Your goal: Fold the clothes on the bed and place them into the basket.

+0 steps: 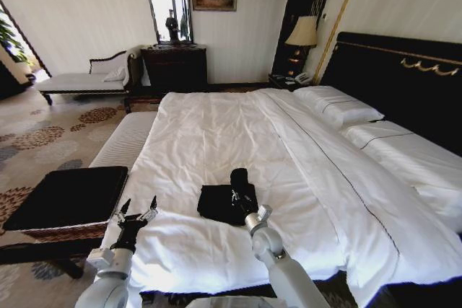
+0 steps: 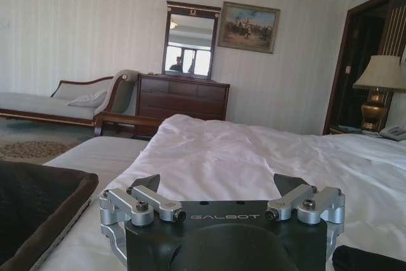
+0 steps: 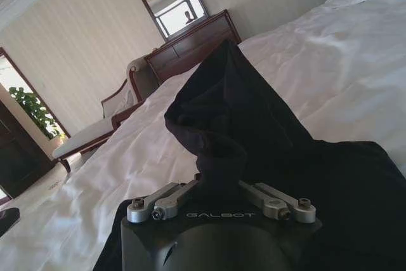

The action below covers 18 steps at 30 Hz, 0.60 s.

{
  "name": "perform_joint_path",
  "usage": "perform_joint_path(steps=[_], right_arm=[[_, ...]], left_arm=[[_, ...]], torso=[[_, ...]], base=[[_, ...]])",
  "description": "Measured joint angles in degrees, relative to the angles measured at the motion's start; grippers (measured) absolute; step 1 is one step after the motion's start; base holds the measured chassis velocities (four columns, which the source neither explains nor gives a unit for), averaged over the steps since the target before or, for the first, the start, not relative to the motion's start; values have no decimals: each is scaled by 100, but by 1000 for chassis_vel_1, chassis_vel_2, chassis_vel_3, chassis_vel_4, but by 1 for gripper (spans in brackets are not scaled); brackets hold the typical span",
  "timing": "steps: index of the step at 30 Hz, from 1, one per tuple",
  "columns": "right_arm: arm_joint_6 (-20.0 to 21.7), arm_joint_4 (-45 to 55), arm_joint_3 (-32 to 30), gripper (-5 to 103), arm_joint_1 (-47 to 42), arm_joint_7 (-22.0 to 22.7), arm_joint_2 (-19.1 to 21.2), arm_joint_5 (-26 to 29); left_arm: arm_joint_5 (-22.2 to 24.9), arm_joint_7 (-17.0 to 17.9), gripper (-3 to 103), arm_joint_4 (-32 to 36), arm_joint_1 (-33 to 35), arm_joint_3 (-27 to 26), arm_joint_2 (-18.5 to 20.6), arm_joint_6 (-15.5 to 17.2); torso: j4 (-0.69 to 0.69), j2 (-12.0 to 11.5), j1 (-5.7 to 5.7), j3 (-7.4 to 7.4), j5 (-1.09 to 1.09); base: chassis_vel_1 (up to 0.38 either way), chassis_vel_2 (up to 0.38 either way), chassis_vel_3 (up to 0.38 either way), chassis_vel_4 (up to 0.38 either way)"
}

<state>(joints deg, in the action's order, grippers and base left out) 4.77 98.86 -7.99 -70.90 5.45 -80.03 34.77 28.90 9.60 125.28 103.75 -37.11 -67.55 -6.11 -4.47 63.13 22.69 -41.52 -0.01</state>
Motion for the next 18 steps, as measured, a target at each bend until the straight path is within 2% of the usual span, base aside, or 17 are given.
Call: perform_joint_path(steps=[10, 18], right_arm=[[-41, -20, 177, 2, -91, -58, 4, -146], [-38, -483, 190, 2, 271, 21, -69, 94]], left_arm=[[2, 25, 100, 54, 37, -56, -11, 21], [77, 26, 100, 88, 19, -190, -20, 32]], torso=[[0, 0, 0, 0, 1], [1, -1, 1, 0, 1]], base=[[0, 0, 0, 0], [0, 0, 0, 0]])
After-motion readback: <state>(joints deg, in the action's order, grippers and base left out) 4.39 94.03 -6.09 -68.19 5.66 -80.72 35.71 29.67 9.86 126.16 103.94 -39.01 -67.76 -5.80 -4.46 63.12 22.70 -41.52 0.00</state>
